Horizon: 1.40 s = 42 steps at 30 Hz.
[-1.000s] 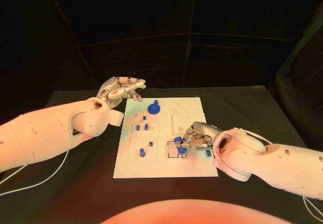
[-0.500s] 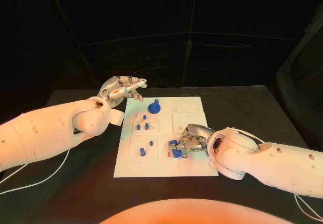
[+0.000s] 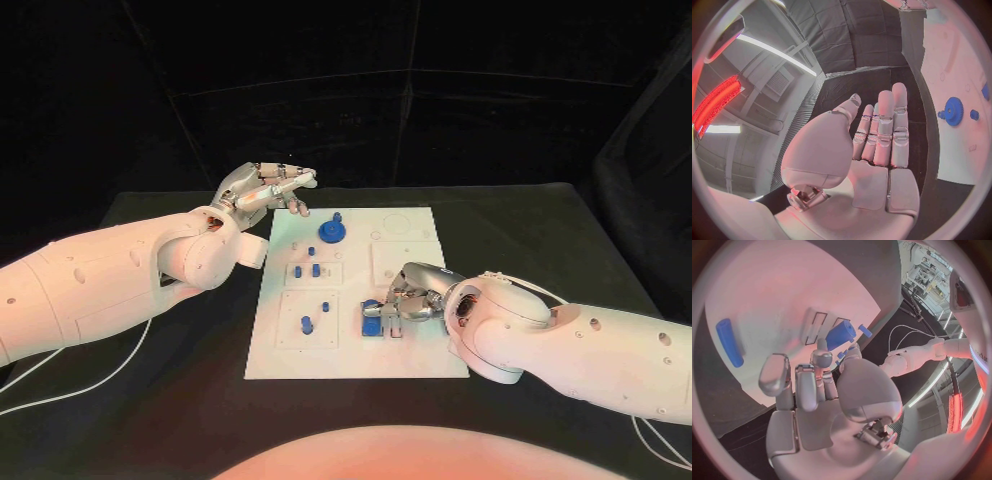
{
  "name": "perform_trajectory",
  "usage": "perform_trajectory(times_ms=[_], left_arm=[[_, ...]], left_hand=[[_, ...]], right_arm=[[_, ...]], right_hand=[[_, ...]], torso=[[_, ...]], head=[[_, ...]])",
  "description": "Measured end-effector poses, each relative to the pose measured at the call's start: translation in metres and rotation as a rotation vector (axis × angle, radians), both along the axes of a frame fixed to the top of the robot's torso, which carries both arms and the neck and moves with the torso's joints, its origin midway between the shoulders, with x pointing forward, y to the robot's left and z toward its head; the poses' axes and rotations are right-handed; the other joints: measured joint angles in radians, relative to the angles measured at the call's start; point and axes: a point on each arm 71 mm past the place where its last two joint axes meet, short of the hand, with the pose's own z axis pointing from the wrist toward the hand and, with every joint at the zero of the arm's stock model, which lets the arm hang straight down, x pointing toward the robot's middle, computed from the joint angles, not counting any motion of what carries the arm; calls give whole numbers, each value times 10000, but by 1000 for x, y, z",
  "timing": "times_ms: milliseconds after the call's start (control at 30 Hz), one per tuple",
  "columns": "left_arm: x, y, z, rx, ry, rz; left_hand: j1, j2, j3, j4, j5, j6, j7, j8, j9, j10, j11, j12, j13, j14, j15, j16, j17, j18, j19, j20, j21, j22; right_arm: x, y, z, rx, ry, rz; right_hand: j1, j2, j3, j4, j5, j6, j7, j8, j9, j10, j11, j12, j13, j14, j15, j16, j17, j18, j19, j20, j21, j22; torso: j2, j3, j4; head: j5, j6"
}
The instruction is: Assemble the parts on the task board
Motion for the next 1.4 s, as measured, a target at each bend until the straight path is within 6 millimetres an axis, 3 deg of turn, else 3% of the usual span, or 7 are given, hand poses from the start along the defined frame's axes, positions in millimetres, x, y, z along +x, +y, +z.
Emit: perform_trajectory(times_ms=[233, 433, 533, 733, 833, 1067, 1400], left_arm=[[0, 0, 0, 2, -1, 4], [0, 0, 0, 4, -1, 9], [0, 0, 0, 7, -1, 15], [0, 0, 0, 8, -1, 17], [0, 0, 0, 9, 0, 15], [0, 0, 0, 9, 1, 14], [0, 1, 0, 19, 19, 21]], left_hand=[[0, 0, 0, 0, 0, 0, 0, 0, 0, 0, 0, 0, 1, 0, 0, 0, 0, -1, 0, 0, 0, 1], [0, 0, 0, 0, 0, 0, 0, 0, 0, 0, 0, 0, 2, 0, 0, 0, 0, -1, 0, 0, 0, 1], [0, 0, 0, 0, 0, 1, 0, 0, 0, 0, 0, 0, 2, 0, 0, 0, 0, -1, 0, 0, 0, 1], [0, 0, 0, 0, 0, 0, -1, 0, 0, 0, 0, 0, 2, 0, 0, 0, 0, -1, 0, 0, 0, 0], [0, 0, 0, 0, 0, 1, -1, 0, 0, 1, 0, 0, 3, 0, 0, 0, 1, -1, 0, 0, 0, -7], [0, 0, 0, 0, 0, -36, -37, 0, 0, 1, 0, 0, -7, 0, 0, 0, 1, -1, 0, 0, 0, -6], [0, 0, 0, 0, 0, -36, -37, -1, 0, 1, 0, 0, -6, 0, 0, 0, -8, -1, 0, 0, 0, -15]], right_arm=[[1, -1, 2, -255, -366, 94], [0, 0, 3, -364, -474, 267], [-1, 1, 4, -358, -517, 397], [-2, 4, 5, -317, -545, 629], [-2, 5, 6, -325, -568, 675], [-1, 4, 5, -355, -643, 693], [-4, 5, 8, 56, -819, 1071]], right_hand=[[63, -63, -12, -13, -16, -36, 35, -52, 52, -72, 1, -123, -108, 0, 1, -41, -58, 0, -71, 0, -89, -113], [1209, -297, 261, -425, 205, -36, 35, -167, 169, -71, 1, -163, -68, 0, 1, -41, -50, 0, -71, 0, -113, -137], [1459, -370, 268, -525, 239, -36, 35, -167, 208, -71, 1, -163, -41, 0, 2, -41, -30, 0, -71, 0, -123, -137], [1614, -418, 306, -579, 240, -36, 35, -202, 241, -71, 1, -162, 1, 1, 2, -41, 6, 0, -71, 0, -151, -134], [1742, -289, 352, -625, 240, -36, 35, -202, 264, -71, 1, -162, 19, 1, 2, -41, 21, 0, -71, 0, -151, -113], [1742, -289, 361, -632, 239, -36, 35, -202, 288, -71, 1, -162, 35, 1, 3, -40, 30, 0, -70, 0, -151, -111], [1617, -299, 163, -349, -111, -2, 68, -242, 376, -70, 1, -162, 136, 1, 3, -40, 28, 0, -70, 0, -151, -112]], torso=[[-3, 1, -7], [-7, 7, -7], [-11, 8, -11], [-12, 9, -16], [-11, 8, -16], [-6, 5, -15], [1, 9, -13]], head=[[1, -4], [-8, 2], [-9, 8], [-13, 20], [-20, 25], [-21, 24], [49, 17]])
